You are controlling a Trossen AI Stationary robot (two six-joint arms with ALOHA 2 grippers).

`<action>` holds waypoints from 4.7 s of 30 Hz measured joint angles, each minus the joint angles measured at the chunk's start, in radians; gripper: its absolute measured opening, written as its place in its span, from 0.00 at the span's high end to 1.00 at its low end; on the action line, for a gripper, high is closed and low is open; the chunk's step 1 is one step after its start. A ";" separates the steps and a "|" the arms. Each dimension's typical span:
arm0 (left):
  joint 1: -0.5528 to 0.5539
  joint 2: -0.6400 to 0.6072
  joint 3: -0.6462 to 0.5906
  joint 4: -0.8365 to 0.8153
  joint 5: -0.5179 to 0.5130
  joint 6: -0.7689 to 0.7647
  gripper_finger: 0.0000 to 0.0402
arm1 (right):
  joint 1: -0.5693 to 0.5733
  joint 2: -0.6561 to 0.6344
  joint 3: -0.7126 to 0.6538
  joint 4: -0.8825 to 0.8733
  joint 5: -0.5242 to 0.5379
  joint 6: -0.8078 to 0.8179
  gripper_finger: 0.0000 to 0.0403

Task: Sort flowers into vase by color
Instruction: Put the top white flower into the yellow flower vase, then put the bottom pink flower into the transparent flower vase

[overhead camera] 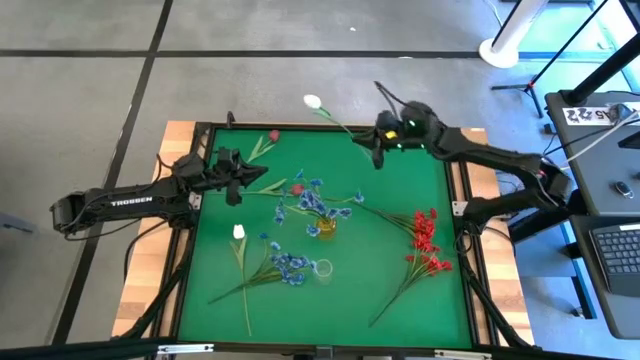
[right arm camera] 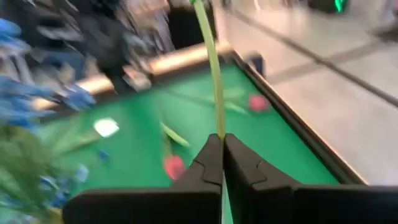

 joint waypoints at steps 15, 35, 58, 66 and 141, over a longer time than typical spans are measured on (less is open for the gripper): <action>0.000 0.000 0.000 0.101 0.007 -0.026 1.00 | 0.308 -0.054 -0.450 0.992 0.144 0.158 1.00; 0.000 0.000 0.000 0.100 0.007 -0.028 1.00 | 0.550 0.405 -0.340 1.429 0.343 0.075 1.00; -0.002 0.000 0.000 0.090 0.017 -0.032 1.00 | 0.562 0.529 -0.272 1.285 0.304 0.161 1.00; -0.002 0.000 0.000 0.090 0.018 -0.026 1.00 | 0.560 0.529 -0.272 1.209 0.289 0.198 0.87; -0.085 0.626 0.608 -1.265 -0.147 0.254 0.60 | 0.560 -0.304 -0.273 -0.155 0.725 0.012 0.43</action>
